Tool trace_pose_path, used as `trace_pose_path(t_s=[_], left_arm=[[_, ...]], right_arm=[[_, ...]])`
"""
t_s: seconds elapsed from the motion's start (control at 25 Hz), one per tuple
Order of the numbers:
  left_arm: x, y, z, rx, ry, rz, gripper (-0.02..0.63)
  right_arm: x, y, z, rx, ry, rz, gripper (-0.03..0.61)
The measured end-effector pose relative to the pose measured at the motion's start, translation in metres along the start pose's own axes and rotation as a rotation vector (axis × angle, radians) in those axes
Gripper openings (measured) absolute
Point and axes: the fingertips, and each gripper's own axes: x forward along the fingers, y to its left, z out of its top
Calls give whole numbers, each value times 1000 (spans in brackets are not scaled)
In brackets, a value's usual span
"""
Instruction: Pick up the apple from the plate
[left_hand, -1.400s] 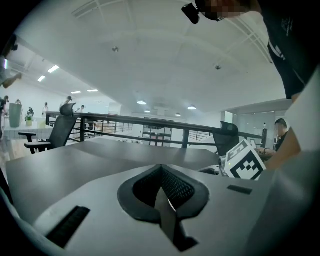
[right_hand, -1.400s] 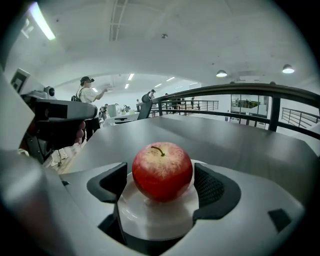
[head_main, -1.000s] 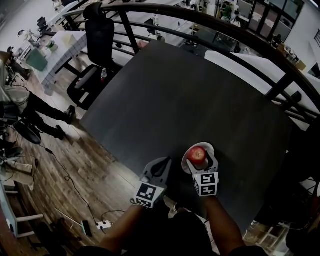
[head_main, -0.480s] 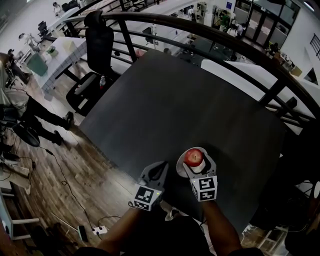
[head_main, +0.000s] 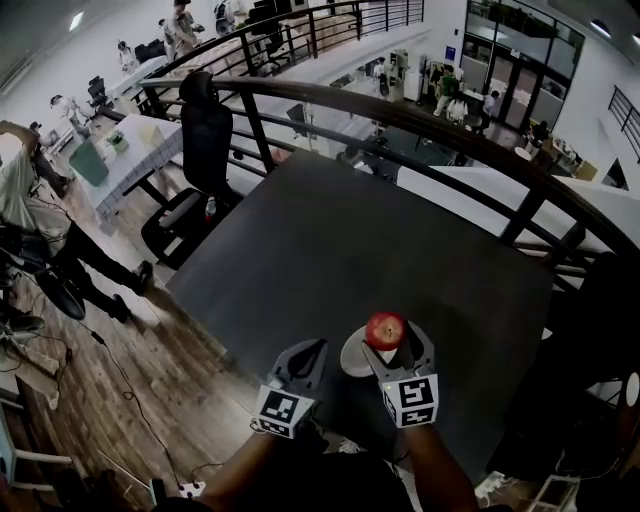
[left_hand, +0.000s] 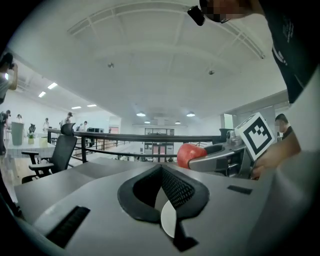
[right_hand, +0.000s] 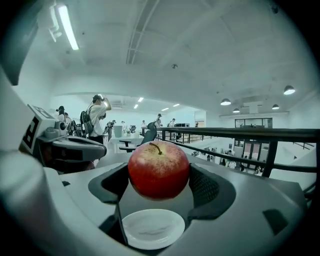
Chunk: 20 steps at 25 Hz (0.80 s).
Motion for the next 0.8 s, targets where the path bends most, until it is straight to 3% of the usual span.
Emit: trace_pose_path(t_s=[0.16,0.48,0.8], left_arm=[[1,-10,22,74,-24,-6,17],[-5,-23,50,68,-73,-35,17],[-7,-6,64,77,-111,-79,17]], right_arm=[[-22,-5,35,-21,-84,-1,394],[-50,-4,64,-41,-155,-19,394],[-55,17,81,-60,-178,-66,396]])
